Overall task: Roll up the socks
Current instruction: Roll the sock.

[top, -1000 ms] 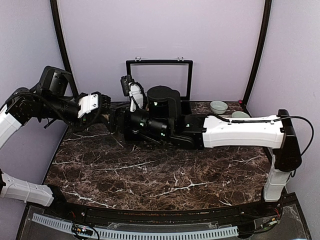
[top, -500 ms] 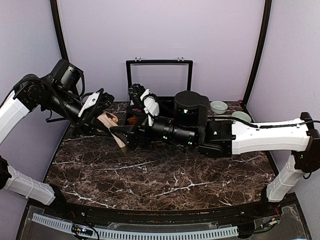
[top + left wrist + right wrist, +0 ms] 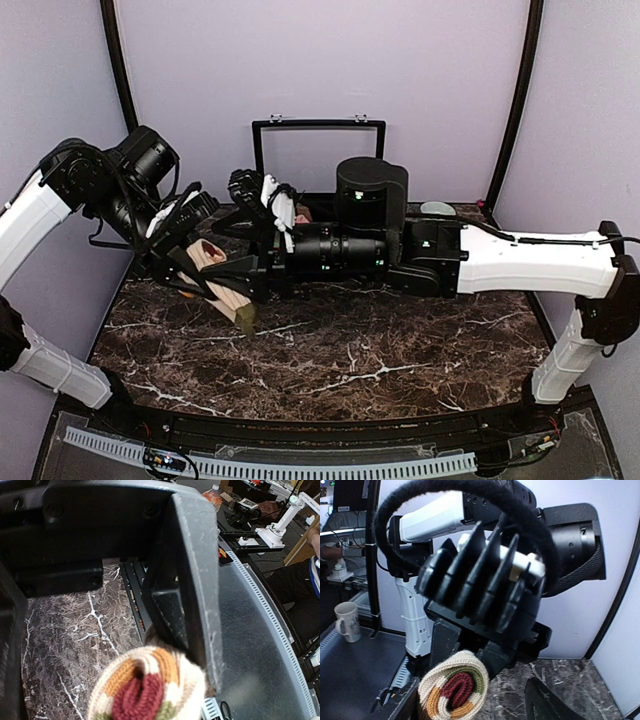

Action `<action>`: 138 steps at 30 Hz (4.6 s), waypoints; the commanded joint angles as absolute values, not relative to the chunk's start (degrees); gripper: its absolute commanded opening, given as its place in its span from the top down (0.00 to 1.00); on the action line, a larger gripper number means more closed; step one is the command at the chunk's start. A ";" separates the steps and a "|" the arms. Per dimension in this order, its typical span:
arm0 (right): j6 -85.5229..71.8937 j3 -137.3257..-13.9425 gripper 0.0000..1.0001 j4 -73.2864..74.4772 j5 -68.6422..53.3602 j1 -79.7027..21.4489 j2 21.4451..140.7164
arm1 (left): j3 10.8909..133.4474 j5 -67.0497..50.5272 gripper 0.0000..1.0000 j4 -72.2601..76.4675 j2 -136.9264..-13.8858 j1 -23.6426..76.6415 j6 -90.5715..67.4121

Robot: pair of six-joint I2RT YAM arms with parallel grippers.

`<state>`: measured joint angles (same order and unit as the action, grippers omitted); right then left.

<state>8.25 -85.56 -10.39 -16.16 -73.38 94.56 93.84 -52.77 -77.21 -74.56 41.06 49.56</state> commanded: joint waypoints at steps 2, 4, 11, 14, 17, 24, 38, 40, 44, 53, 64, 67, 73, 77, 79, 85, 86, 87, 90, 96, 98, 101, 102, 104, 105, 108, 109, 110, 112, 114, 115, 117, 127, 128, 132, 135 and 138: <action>8.25 -90.35 0.42 -7.90 -22.95 -72.70 98.01 | 95.80 -57.67 1.00 -81.43 -73.94 41.19 51.30; 7.92 -91.54 0.48 -6.78 -24.13 -72.65 98.93 | 95.90 -57.81 1.00 -81.56 -73.83 41.17 51.46; 6.37 -92.49 0.98 -6.16 -21.06 -72.57 99.72 | 91.70 -45.11 0.79 -71.23 -72.09 41.14 44.36; 4.55 -90.97 1.00 -7.70 -13.77 -72.49 99.34 | 88.11 -33.86 0.60 -64.23 -70.55 41.09 40.24; 1.81 -88.87 1.00 -10.44 -6.25 -72.49 99.29 | 86.14 -28.01 0.56 -59.90 -68.92 41.10 39.08; -11.14 -87.68 1.00 -16.44 12.32 -72.91 101.48 | 80.42 -12.35 0.59 -47.75 -64.70 41.13 38.81; -28.74 -93.97 1.00 -19.15 9.92 -73.12 107.51 | 71.55 -1.16 0.71 -35.09 -58.33 41.37 47.06; -30.01 -94.66 1.00 -19.79 8.01 -73.10 108.25 | 71.04 -0.09 0.83 -34.71 -58.32 41.35 47.70; -30.84 -94.99 0.89 -19.46 5.96 -73.11 108.94 | 70.60 2.55 1.00 -32.67 -57.92 41.46 48.90; -13.06 -76.41 0.30 -28.31 11.38 -73.45 97.27 | 76.14 -14.17 1.00 -44.83 -59.72 41.32 41.62; 0.50 -77.70 0.09 -23.70 15.13 -75.01 95.71 | 78.76 -25.00 1.00 -51.19 -61.44 41.33 41.42; 2.87 -76.71 0.23 -22.34 16.77 -74.82 95.18 | 81.29 -31.90 1.00 -55.93 -61.81 41.36 42.98; 5.21 -74.95 0.32 -19.31 17.39 -74.19 92.93 | 84.55 -41.78 1.00 -65.51 -64.90 41.38 46.44; 5.53 -74.88 0.35 -17.83 17.47 -73.91 91.92 | 84.97 -44.32 1.00 -67.48 -65.91 41.36 47.15; 5.54 -74.69 0.35 -17.67 15.44 -73.87 91.72 | 85.00 -44.73 1.00 -67.73 -65.92 41.37 47.13; 5.53 -72.60 0.23 -17.28 2.41 -73.64 87.06 | 83.17 -38.52 1.00 -64.47 -65.80 41.35 45.79; 4.97 -72.40 0.19 -16.88 0.04 -73.28 86.75 | 82.50 -36.72 1.00 -63.31 -65.61 41.34 45.83; 3.42 -72.16 0.18 -16.91 -2.40 -72.80 86.67 | 81.64 -35.36 1.00 -62.42 -65.43 41.33 46.06; -1.87 -71.41 0.21 -20.42 -9.68 -71.30 87.22 | 80.87 -33.73 1.00 -61.23 -65.06 41.39 47.23; -3.10 -77.25 0.25 -19.26 -19.19 -71.19 93.32 | 82.87 -36.79 1.00 -65.64 -65.99 41.35 51.90; -2.45 -80.04 0.25 -17.37 -21.13 -71.16 95.33 | 83.08 -36.92 1.00 -65.75 -66.55 41.31 51.89; -3.37 -81.85 0.23 -18.54 -22.04 -71.10 97.05 | 81.32 -32.25 1.00 -62.19 -66.64 41.34 50.80; -3.76 -82.28 0.23 -18.67 -21.63 -71.06 97.56 | 80.68 -30.49 1.00 -60.89 -66.58 41.32 50.39; -4.03 -84.08 0.23 -16.41 -18.93 -70.98 99.08 | 80.10 -29.82 1.00 -60.34 -66.31 41.37 51.25; -4.10 -84.68 0.24 -15.45 -18.55 -70.87 99.66 | 79.99 -30.14 1.00 -60.23 -66.09 41.38 51.53; -4.91 -83.74 0.28 -16.48 -17.91 -70.52 100.14 | 79.71 -30.63 1.00 -60.17 -65.83 41.39 52.51; -5.46 -83.56 0.33 -16.66 -17.94 -70.18 100.16 | 79.54 -30.53 1.00 -60.43 -65.90 41.46 52.91; -5.92 -83.46 0.37 -16.62 -18.19 -69.90 100.23 | 79.28 -30.23 1.00 -60.46 -65.92 41.45 53.19; -6.46 -83.32 0.56 -16.56 -18.89 -69.55 100.38 | 78.69 -29.77 1.00 -60.08 -65.79 41.42 53.32; -6.18 -83.55 0.73 -15.54 -18.67 -69.40 100.54 | 78.05 -29.24 1.00 -59.36 -65.62 41.45 53.60; -5.96 -83.54 0.74 -14.93 -18.02 -69.30 100.62 | 77.93 -29.06 1.00 -58.92 -65.57 41.46 53.58; -6.25 -82.86 0.50 -14.55 -16.52 -69.19 100.51 | 77.56 -28.93 1.00 -58.47 -65.52 41.43 54.08; -6.26 -82.70 0.01 -8.11 -1.16 -68.53 100.44 | 78.57 -30.93 1.00 -60.16 -66.34 41.48 55.58; -6.95 -83.61 0.01 -4.29 2.96 -68.38 100.27 | 78.31 -30.26 1.00 -59.96 -66.28 41.47 55.60; -9.64 -80.12 0.01 3.76 13.45 -67.78 95.18 | 75.75 -26.39 1.00 -56.19 -64.87 41.47 53.08; -17.18 -67.92 0.01 -6.36 19.80 -67.40 84.72 | 74.91 -25.05 1.00 -54.22 -64.52 41.48 51.15; -33.14 -53.96 0.01 -18.69 22.37 -66.40 74.51 | 74.47 -24.27 1.00 -53.16 -64.79 41.35 50.22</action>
<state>-14.98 -66.78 -5.37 11.90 -68.20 86.46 75.46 -24.80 -55.35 -66.41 41.12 52.40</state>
